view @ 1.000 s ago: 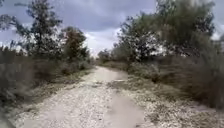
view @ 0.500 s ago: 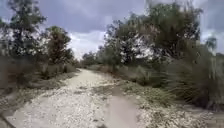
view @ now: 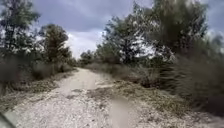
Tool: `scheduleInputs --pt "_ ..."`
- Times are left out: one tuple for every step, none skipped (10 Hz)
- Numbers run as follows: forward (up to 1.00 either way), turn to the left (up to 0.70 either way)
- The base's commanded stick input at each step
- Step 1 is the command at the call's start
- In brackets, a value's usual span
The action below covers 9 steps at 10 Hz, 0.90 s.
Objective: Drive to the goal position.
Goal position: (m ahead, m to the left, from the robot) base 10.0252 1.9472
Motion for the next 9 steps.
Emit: scheduleInputs --pt "0.50 0.01" --pt "0.50 0.01" --pt "0.50 0.01" --pt "0.50 0.01" --pt "0.50 0.01" --pt "0.50 0.01" --pt "0.50 0.01" --pt "0.50 0.01" --pt "0.50 0.01"
